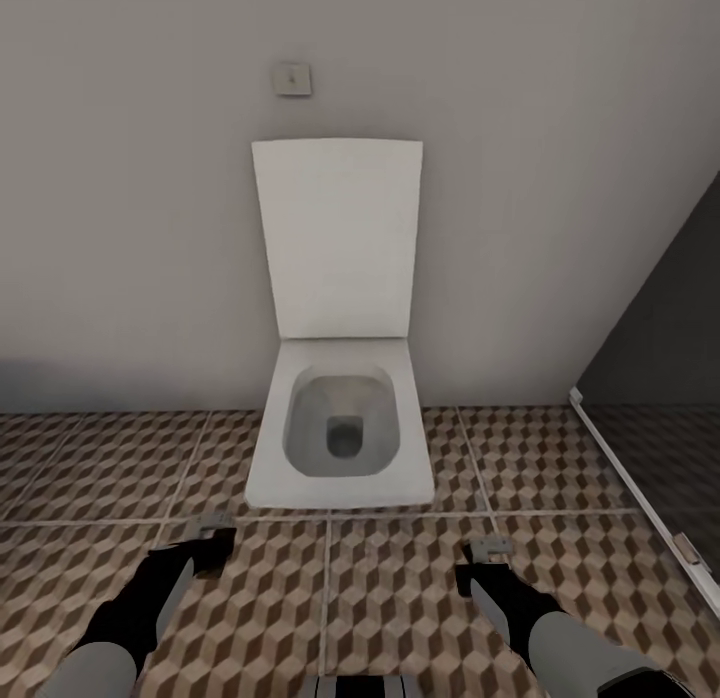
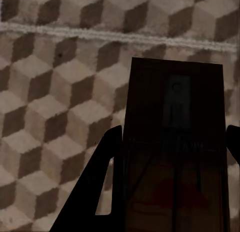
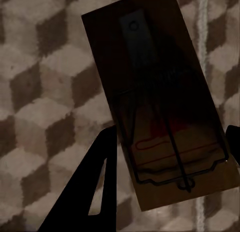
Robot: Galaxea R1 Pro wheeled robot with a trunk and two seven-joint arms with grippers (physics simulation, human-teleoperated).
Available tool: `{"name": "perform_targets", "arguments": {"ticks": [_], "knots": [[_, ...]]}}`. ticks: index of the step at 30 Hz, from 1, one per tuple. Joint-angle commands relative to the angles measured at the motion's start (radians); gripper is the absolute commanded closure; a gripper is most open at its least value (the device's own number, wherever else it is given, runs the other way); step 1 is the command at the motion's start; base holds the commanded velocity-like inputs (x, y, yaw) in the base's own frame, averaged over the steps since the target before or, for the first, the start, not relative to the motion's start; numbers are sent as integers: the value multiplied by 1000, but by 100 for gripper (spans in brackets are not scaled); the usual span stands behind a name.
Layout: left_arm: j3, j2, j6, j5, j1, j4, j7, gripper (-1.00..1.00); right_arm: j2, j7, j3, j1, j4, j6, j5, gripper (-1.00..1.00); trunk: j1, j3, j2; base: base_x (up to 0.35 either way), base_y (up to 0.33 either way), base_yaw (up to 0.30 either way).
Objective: Take the four mousetraps from the cabinet in the bathroom and place them on the bathroom floor. Make sure all four end up on the same floor surface, and ensure that at least two of them are either under or directly next to the same bathroom sink.
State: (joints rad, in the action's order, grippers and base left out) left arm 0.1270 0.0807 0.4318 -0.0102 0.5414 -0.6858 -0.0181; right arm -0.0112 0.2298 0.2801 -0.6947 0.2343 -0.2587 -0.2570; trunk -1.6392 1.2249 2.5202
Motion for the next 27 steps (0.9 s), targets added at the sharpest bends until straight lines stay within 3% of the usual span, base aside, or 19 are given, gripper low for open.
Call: {"name": "perform_targets", "arguments": {"ticks": [1, 11, 19, 27], "knots": [[0, 0, 5, -2, 0, -2, -2, 100, 0, 5, 8, 0, 2, -5, -10, 100, 0, 1, 0, 319, 0, 0], [0, 3, 6, -2, 0, -3, 2, 100, 1, 5, 7, 0, 2, -5, -10, 100, 0, 1, 0, 269, 0, 0], [2, 2, 7, -2, 0, -3, 1, 100, 1, 5, 7, 0, 3, -5, -10, 100, 0, 1, 0, 49, 11, 0], [2, 2, 7, -2, 0, -3, -3, 100, 2, 5, 8, 0, 3, -5, -9, 100, 0, 1, 0, 4, 153, 0]]}}
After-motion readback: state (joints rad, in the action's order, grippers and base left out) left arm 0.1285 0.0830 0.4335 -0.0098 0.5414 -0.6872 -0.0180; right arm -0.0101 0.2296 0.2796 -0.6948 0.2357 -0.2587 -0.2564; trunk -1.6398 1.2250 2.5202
